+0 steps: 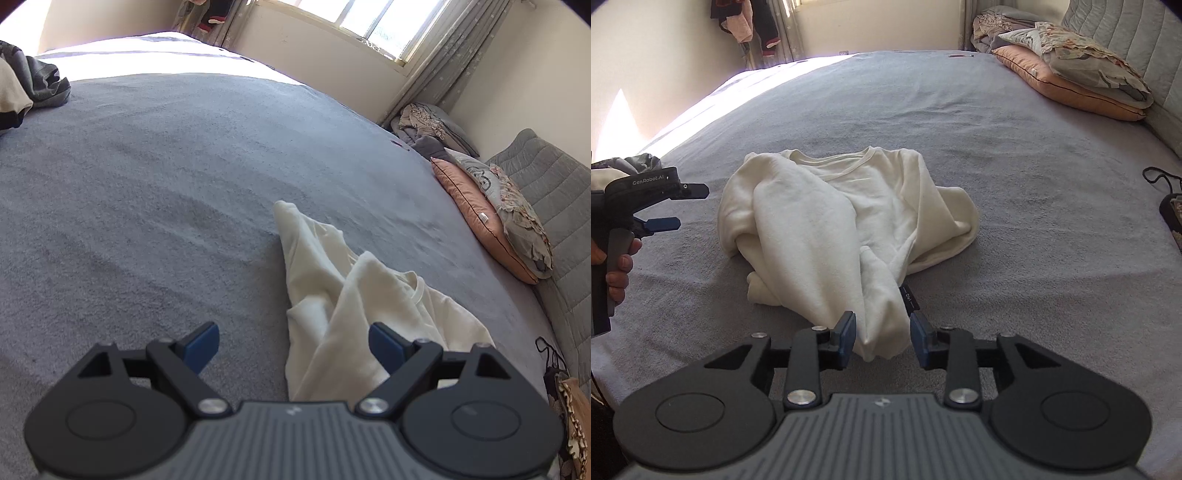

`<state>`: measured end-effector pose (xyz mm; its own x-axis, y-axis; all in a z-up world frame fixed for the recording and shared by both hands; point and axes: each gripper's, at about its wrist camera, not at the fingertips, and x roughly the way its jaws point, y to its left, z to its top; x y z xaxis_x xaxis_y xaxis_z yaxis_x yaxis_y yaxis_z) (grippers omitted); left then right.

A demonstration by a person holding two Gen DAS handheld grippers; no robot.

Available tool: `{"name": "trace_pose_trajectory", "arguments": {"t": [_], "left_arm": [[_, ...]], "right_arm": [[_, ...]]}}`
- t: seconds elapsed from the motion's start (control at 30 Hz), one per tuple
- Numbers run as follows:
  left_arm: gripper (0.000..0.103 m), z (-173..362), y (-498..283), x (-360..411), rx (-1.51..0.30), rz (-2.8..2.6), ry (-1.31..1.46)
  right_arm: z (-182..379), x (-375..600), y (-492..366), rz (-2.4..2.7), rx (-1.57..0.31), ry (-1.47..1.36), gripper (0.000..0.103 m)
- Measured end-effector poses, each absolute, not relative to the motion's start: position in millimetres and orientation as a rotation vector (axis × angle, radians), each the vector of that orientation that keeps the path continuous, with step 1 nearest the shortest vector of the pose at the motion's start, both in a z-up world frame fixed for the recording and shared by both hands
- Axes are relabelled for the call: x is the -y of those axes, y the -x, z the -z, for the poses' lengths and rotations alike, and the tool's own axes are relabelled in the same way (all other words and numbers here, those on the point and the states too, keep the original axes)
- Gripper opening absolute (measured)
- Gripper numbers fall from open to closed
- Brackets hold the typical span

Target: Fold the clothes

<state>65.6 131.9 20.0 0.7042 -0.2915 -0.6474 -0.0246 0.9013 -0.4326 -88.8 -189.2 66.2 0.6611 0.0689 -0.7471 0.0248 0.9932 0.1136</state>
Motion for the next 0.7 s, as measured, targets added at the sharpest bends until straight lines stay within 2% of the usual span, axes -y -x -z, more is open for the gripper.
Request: {"name": "trace_pose_trajectory", "arguments": {"t": [0.2, 0.4, 0.6, 0.7], "left_arm": [[0.089, -14, -91, -130, -0.796, 0.126, 0.486], [0.087, -11, -122, -122, -0.814, 0.11, 0.478], [0.082, -9, -154, -105, -0.842, 0.128, 0.442], [0.076, -9, -168, -96, -0.857, 0.128, 0.416]], "right_arm": [[-69, 204, 47, -0.002, -0.81, -0.113, 0.036], [-48, 217, -1, 0.05, -0.819, -0.123, 0.036], [-26, 231, -24, 0.073, -0.833, -0.135, 0.035], [-18, 237, -32, 0.071, -0.835, -0.137, 0.035]]}}
